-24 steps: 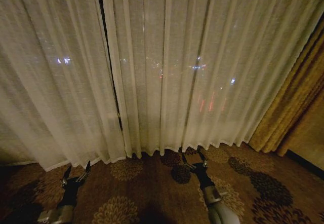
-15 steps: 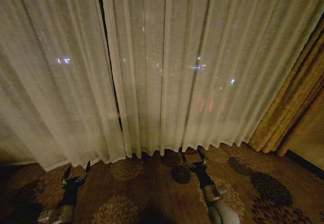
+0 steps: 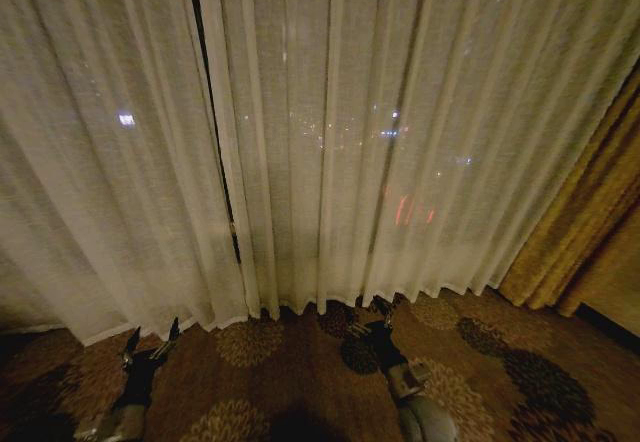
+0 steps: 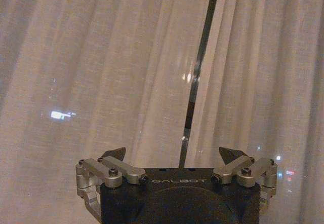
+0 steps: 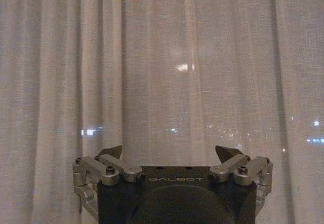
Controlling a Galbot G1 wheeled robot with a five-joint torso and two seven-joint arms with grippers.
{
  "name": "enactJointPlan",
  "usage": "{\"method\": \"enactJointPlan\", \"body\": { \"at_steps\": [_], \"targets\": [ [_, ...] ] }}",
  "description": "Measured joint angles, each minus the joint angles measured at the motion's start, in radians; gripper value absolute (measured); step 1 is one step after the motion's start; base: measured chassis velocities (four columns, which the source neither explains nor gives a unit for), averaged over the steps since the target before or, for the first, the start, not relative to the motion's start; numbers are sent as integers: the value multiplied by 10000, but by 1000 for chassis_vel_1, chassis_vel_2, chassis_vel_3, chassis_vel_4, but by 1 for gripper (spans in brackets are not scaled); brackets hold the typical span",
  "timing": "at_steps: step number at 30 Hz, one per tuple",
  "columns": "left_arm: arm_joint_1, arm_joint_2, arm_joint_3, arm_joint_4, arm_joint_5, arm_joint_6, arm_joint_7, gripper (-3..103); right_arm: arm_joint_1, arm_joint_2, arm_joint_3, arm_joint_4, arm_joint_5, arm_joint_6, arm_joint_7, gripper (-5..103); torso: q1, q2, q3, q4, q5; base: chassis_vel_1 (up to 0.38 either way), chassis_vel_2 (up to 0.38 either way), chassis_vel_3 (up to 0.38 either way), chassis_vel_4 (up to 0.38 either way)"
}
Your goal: Open the curtains by pulling them apart, changing their state from closed to fully open.
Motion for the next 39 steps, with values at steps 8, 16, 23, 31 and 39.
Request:
{"method": "enactJointPlan", "body": {
  "at_steps": [8,16,23,31,39],
  "targets": [
    [-1,0,0,0,0,0,0,100,-23,3,-55,-137,-37,125,-53,100,3,-2,2,-1,1,-308,293,312,-303],
    [0,0,0,0,0,0,0,100,-82,120,-278,-94,-221,144,-66,100,2,-1,0,0,-1,-353,357,361,-381],
    [0,0,0,0,0,0,0,100,-80,148,-337,-66,-234,148,-81,100,3,-2,1,1,-2,-321,360,321,-372],
    [-3,0,1,0,0,0,0,100,-11,104,-340,-171,-23,542,74,100,9,-4,4,-3,-2,-337,325,350,-314],
    [-3,0,1,0,0,0,0,100,-75,93,-248,-107,-181,563,120,100,-1,-3,1,0,-1,-94,80,65,-84]
  ]
}}
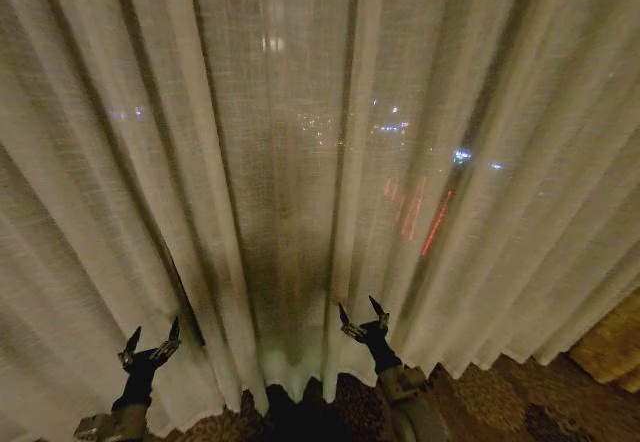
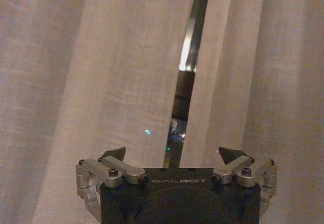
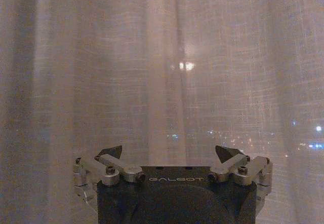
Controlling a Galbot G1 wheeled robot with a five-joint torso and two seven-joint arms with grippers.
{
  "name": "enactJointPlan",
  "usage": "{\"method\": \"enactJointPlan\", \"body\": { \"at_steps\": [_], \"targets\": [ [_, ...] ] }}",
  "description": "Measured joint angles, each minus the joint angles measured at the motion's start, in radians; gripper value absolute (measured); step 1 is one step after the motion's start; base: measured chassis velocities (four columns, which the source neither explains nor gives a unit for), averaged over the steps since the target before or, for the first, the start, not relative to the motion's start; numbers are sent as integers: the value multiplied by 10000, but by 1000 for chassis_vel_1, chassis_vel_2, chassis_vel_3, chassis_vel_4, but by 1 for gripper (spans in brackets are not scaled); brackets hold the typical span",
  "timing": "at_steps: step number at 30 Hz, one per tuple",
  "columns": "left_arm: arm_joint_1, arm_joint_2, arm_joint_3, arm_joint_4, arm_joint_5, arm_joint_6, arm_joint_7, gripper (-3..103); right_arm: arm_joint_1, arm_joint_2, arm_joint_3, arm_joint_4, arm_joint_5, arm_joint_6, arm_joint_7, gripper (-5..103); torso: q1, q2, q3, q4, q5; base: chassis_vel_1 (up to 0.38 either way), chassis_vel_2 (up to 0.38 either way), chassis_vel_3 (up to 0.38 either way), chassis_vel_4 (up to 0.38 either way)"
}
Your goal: Open the curtains by pulling them apart, changing their state from closed to fully open.
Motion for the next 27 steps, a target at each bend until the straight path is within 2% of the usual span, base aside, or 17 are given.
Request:
{"method": "enactJointPlan", "body": {
  "at_steps": [10,18,21,27],
  "targets": [
    [7,0,0,0,0,1,0,100,-15,126,-138,-239,-237,56,-10,100,-8,8,-2,-1,1,18,-23,-24,14],
    [0,0,0,0,0,0,0,100,254,97,-237,-379,-373,180,432,100,10,-1,3,0,1,-87,90,104,-109],
    [-1,0,0,0,0,0,0,100,755,-1,-558,-730,-655,-208,1570,100,10,-1,3,0,0,-10,27,15,-17],
    [2,-1,0,0,0,0,0,100,1641,53,-880,-1435,-664,-529,2247,100,-2,4,-1,2,2,0,0,0,0]
  ]
}}
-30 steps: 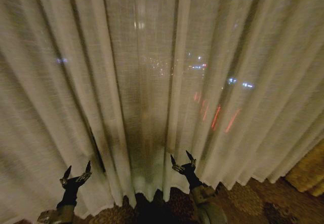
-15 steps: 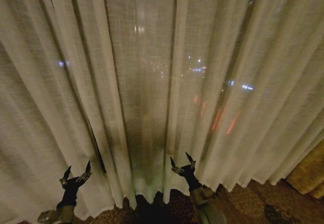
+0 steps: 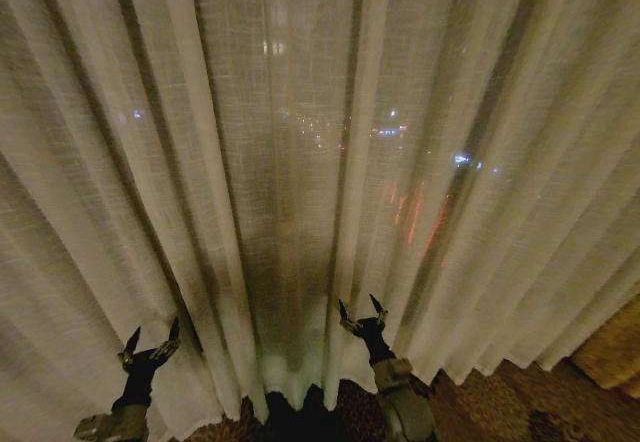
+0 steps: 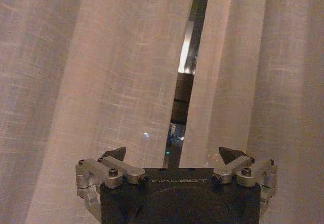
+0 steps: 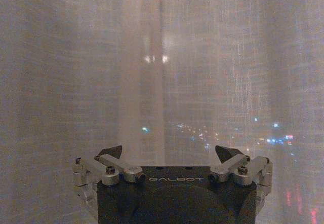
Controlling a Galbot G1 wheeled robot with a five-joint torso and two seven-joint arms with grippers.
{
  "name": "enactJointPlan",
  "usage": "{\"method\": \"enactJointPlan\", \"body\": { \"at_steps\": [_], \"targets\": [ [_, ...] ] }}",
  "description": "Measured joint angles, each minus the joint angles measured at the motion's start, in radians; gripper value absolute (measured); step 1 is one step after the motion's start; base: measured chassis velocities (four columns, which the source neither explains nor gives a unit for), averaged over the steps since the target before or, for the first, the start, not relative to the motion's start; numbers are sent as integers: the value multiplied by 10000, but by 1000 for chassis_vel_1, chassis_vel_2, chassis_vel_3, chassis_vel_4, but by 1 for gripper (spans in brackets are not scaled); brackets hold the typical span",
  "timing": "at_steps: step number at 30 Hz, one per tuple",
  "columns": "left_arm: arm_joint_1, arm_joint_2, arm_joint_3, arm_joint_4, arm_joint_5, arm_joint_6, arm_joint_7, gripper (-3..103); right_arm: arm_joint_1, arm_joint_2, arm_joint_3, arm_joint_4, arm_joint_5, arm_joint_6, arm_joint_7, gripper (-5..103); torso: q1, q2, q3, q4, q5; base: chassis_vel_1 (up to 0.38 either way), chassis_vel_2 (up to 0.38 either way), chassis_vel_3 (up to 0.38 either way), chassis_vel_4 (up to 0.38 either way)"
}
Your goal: Open the curtains by pulling them apart, changing their state from closed to fully open.
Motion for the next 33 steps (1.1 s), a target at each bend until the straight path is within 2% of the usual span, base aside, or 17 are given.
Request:
{"method": "enactJointPlan", "body": {
  "at_steps": [8,15,30,33],
  "targets": [
    [0,0,0,0,0,0,0,100,1018,-97,-365,-892,272,-19,-17,100,5,-2,2,-2,-2,0,0,0,0],
    [-1,0,0,0,0,0,0,100,1776,-184,-1157,-1401,357,-34,-118,100,4,-1,2,-2,0,0,0,0,0],
    [0,0,0,0,0,0,0,100,2686,-104,-1463,-2482,490,111,-110,101,4,-1,2,-2,-1,0,0,0,0],
    [-1,0,0,0,0,0,0,100,2645,-75,-1462,-2481,542,279,-116,86,4,-1,2,-2,-1,0,0,0,0]
  ]
}}
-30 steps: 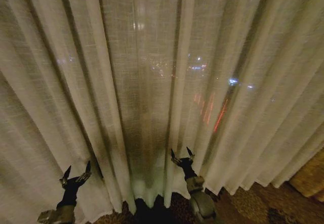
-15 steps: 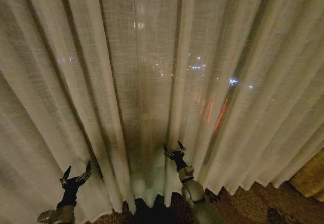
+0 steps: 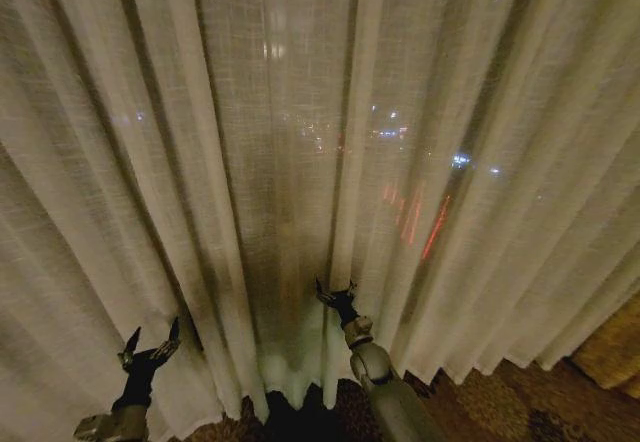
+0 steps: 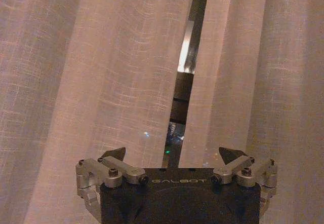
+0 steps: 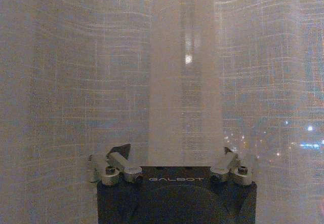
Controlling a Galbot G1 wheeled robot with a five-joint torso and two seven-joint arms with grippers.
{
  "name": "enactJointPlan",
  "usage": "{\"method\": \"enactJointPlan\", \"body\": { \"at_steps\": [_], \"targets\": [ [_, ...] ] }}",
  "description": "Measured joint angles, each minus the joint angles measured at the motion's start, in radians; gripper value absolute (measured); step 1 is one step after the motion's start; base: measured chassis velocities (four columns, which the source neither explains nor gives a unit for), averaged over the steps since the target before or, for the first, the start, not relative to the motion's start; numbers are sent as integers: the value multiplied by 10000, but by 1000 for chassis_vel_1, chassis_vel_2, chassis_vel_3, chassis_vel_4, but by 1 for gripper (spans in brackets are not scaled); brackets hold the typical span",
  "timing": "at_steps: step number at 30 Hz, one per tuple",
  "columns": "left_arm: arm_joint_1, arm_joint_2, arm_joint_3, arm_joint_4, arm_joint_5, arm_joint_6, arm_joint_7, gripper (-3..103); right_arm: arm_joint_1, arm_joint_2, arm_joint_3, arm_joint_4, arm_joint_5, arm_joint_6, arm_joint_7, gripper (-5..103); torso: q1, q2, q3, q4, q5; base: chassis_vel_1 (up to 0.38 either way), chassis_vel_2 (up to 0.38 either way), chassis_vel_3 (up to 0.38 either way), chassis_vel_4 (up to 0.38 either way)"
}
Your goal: Open the curtains by pulling them apart, changing their state from closed to fully open.
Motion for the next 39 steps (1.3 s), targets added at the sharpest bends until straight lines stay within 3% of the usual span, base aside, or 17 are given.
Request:
{"method": "enactJointPlan", "body": {
  "at_steps": [7,9,11,15,18,21,23,24,39],
  "targets": [
    [0,0,0,0,0,0,0,100,-160,22,17,243,51,57,30,64,0,0,0,0,-1,0,0,0,0],
    [0,0,0,0,0,0,0,100,-297,70,22,399,39,51,40,53,0,0,-1,0,0,0,0,0,0],
    [0,0,0,0,0,0,0,100,-349,86,23,449,31,45,46,53,0,0,0,0,0,0,0,0,0],
    [0,0,0,0,0,0,0,100,-572,140,-7,695,-34,-71,124,32,0,0,0,0,-1,0,0,0,0],
    [0,0,0,0,0,0,0,100,-633,147,-15,769,-22,-89,125,27,0,0,-1,0,0,0,0,0,0],
    [0,0,0,0,0,0,0,100,-694,118,-25,1011,152,-155,79,10,0,0,-1,0,-1,0,0,0,0],
    [0,0,0,0,0,0,0,100,-703,107,-20,1043,152,-164,37,10,0,0,-1,0,-1,0,0,0,0],
    [0,0,0,0,0,0,0,100,-724,93,0,1078,143,-164,-37,2,0,0,-1,0,0,0,0,0,0],
    [0,0,0,0,0,0,0,100,-874,48,134,1017,247,-181,-496,0,0,0,-1,0,-1,-5,-7,7,7]
  ]
}}
